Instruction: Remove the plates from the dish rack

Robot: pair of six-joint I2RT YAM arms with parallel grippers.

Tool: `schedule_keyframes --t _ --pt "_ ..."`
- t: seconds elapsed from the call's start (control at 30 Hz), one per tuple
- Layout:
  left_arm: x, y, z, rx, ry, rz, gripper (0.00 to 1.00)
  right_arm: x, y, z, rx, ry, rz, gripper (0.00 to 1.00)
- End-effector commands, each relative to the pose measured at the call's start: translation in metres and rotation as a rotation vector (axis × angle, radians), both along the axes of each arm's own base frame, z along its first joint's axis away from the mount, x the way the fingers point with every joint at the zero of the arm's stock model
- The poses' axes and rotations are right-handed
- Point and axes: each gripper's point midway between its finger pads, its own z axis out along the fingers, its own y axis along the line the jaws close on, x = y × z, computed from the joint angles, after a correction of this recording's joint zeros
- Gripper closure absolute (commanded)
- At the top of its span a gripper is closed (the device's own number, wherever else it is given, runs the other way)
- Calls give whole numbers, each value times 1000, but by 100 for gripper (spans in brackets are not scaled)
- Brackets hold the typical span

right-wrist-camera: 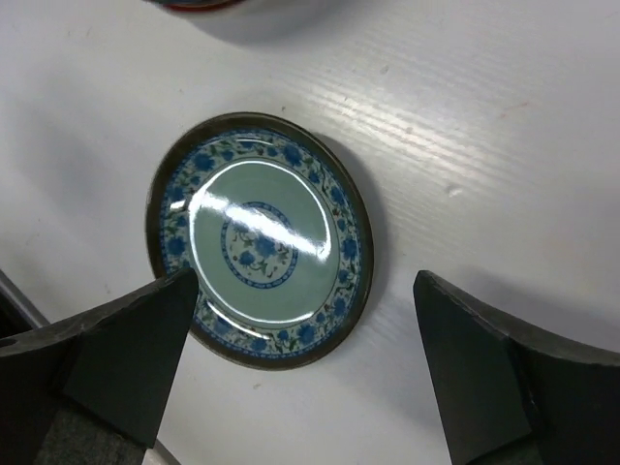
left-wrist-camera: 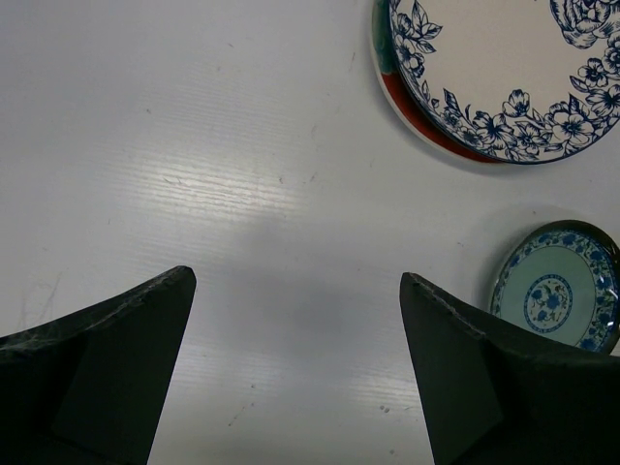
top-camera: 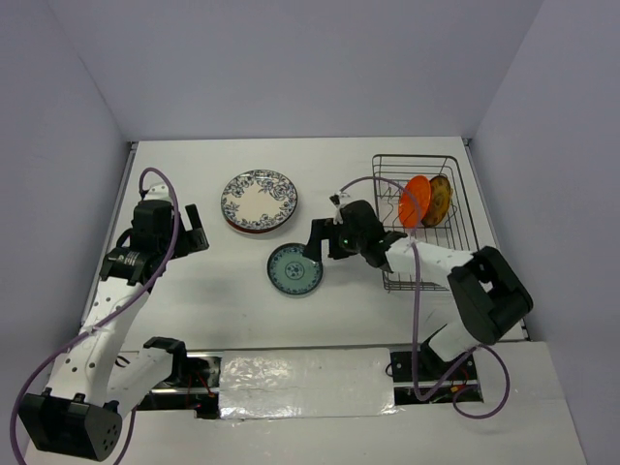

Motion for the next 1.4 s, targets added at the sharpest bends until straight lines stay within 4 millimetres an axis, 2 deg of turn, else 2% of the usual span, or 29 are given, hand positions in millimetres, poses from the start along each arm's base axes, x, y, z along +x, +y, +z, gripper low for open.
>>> schedule_keyframes --t 0.0,0.03,0.07,0.1,0.13,0.17,0.23,0.3,0.33,0.43,0.47,0.5,0.57,0.6,0.63,0.67,0.73,0.9,1.03,1.1,1.2,1.23,1.3,1.37 --pt "6 -1 14 -5 -45 1 0 22 -20 78 -43 -220 -93 0" --pt "6 -1 14 -5 -44 3 0 24 -30 90 -71 -252 -127 0" --pt "6 0 15 -5 -47 5 1 32 -52 101 -149 -297 -218 0" --pt "6 -1 15 -5 -47 3 0 34 -63 115 -167 -338 -264 0" --pt "6 0 16 -3 -49 7 0 34 -77 140 -161 -398 -316 0" --pt "5 1 16 -2 -49 10 0 38 -97 148 -217 -442 -390 0" --pt "5 2 16 -1 -50 15 0 39 -120 166 -263 -504 -454 0" --pt "5 2 17 1 -53 17 0 46 -149 175 -359 -522 -521 0" --pt "4 3 18 2 -55 20 0 51 -172 180 -419 -492 -561 0" --pt "4 6 17 11 -52 37 1 61 -213 183 -580 -461 -637 3" --pt "3 7 18 12 -54 41 1 65 -234 182 -632 -442 -688 4" --pt "2 7 18 13 -54 47 0 69 -246 189 -668 -440 -723 4" --pt "2 8 20 14 -63 47 1 78 -264 177 -748 -384 -723 3" --pt "2 7 20 11 -64 44 0 85 -267 184 -749 -383 -736 3" --pt "2 7 20 11 -65 41 1 86 -273 180 -803 -363 -712 3" --pt "2 6 19 9 -63 37 0 93 -279 168 -840 -323 -701 4" --pt "3 4 18 5 -57 27 0 103 -282 167 -846 -301 -677 6" --pt "2 6 20 10 -63 36 1 128 -288 141 -864 -243 -673 13" --pt "2 5 21 5 -70 30 0 135 -306 129 -951 -221 -707 16" --pt "3 4 20 5 -66 23 0 141 -309 121 -960 -212 -691 20" --pt "3 3 19 4 -60 20 1 147 -305 108 -943 -189 -640 37" --pt "3 3 19 4 -60 20 1 149 -305 100 -945 -172 -627 45" --pt "3 3 21 2 -67 21 1 151 -305 90 -952 -156 -611 51" --pt "3 2 20 2 -67 17 0 151 -310 85 -980 -153 -622 52"
